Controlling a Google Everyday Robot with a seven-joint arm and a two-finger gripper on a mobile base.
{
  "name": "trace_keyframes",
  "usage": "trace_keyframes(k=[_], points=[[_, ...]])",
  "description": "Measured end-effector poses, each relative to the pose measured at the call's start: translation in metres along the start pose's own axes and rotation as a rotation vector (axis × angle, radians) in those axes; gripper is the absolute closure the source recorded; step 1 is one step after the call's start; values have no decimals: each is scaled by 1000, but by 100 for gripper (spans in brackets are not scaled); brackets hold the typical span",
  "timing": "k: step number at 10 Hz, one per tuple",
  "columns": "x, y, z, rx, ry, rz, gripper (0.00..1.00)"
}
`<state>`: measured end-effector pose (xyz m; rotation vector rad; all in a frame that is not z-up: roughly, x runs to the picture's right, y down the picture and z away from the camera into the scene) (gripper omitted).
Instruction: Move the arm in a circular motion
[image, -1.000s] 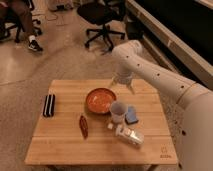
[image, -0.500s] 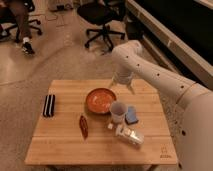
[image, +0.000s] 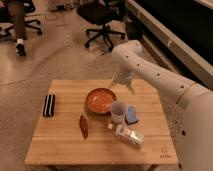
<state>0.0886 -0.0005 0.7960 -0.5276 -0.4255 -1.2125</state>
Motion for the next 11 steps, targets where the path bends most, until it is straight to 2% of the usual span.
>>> trace_keyframes(k=[1,2,3,5,6,8,9,11], points=[[2,-2,-1,-1,1,0,20],[10,-15,-4,-1,10,-12,20],[16,-38,-10,9,21,-37,20],[12,-88,-16,21,20,-112,20],[2,-118,-17,30,16,-169,20],[-37,-179,-19,42,-7,-320,20],[-61,-198,-19,43,-21,-399,20],[-107,-210,-19,40,-35,-552,20]])
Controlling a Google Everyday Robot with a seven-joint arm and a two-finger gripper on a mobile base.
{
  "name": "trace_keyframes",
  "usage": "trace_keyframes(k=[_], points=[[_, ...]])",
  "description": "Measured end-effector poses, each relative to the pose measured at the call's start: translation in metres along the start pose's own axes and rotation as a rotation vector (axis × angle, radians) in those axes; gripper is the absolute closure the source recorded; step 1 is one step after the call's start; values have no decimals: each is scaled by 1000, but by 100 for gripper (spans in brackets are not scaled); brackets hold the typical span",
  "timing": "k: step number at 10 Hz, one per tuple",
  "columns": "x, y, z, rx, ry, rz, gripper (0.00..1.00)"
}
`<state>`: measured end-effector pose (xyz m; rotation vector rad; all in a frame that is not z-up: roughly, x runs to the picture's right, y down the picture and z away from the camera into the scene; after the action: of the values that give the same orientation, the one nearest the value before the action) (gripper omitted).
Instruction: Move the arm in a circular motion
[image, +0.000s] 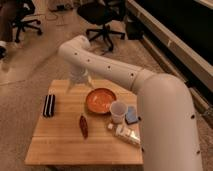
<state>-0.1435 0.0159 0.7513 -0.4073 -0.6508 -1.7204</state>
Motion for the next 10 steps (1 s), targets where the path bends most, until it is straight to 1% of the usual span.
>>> trace_keyframes(k=[1,2,3,4,5,7,9,10], points=[[-29,-1,1,-19,-2,-91,20],[-50,10,0,-47,6,-141,20],[-70,27,-2,-70,16,-169,20],[-93,49,-5,-80,22,-168,20],[-114,77,-7,-74,25,-135,20],[-160,150,-9,-56,17,-19,20],[-198,236,-10,-55,0,142,20],[-210,276,-9,-56,-6,217,20]])
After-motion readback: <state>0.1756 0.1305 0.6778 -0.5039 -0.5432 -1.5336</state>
